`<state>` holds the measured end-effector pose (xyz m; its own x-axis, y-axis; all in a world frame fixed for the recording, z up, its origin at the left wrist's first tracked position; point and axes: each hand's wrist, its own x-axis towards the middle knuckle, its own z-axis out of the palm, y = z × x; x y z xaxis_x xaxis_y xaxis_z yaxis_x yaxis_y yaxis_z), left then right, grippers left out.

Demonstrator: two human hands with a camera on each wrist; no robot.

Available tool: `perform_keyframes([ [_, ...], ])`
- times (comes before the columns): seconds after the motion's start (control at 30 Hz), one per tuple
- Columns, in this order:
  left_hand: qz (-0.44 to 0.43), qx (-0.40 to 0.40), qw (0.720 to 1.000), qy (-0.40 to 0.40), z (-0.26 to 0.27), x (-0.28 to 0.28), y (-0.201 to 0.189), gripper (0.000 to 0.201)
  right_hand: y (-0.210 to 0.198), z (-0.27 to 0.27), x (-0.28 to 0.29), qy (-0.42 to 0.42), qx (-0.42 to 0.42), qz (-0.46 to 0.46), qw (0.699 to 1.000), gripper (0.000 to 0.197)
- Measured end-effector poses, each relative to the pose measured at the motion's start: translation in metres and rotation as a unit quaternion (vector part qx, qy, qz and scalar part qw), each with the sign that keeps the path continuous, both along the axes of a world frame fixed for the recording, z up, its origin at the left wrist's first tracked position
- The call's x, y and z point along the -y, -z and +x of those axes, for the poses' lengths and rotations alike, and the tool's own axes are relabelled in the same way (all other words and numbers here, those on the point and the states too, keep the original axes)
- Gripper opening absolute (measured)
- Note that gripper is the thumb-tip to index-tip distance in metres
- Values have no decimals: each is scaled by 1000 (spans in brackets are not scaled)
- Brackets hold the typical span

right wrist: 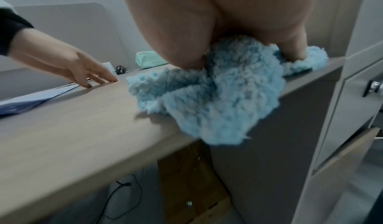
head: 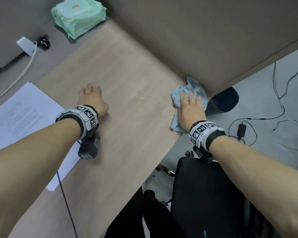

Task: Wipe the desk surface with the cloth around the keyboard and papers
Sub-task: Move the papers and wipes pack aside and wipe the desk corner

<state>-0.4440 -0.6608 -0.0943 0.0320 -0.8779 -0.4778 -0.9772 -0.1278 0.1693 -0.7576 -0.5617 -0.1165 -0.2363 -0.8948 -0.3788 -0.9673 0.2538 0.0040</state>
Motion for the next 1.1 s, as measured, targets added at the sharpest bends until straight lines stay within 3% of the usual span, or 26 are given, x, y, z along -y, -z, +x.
perform_keyframes([
  [0.27, 38, -45, 998, 3, 19, 14, -11, 62, -7, 47, 66, -4, 24, 13, 1000, 67],
  [0.4, 42, -103, 991, -75, 33, 28, -18, 55, -7, 78, 107, -37, 43, 11, 998, 69],
  [0.53, -12, -135, 984, -116, 43, 55, -28, 61, -11, 101, 151, -70, 69, -16, 995, 55],
  [0.67, -80, -122, 981, -127, 50, 89, -30, 72, -22, 123, 206, -95, 159, -79, 980, 39],
  [0.83, -132, -84, 982, -111, 50, 132, -32, 90, -34, 153, 268, -149, 202, -136, 958, 54],
  [0.97, -160, -53, 980, -105, 48, 171, -29, 100, -33, 163, 300, -165, 132, -36, 977, 73],
  [1.1, -161, -47, 982, -90, 44, 209, -28, 106, -24, 159, 306, -212, 105, 12, 972, 79],
])
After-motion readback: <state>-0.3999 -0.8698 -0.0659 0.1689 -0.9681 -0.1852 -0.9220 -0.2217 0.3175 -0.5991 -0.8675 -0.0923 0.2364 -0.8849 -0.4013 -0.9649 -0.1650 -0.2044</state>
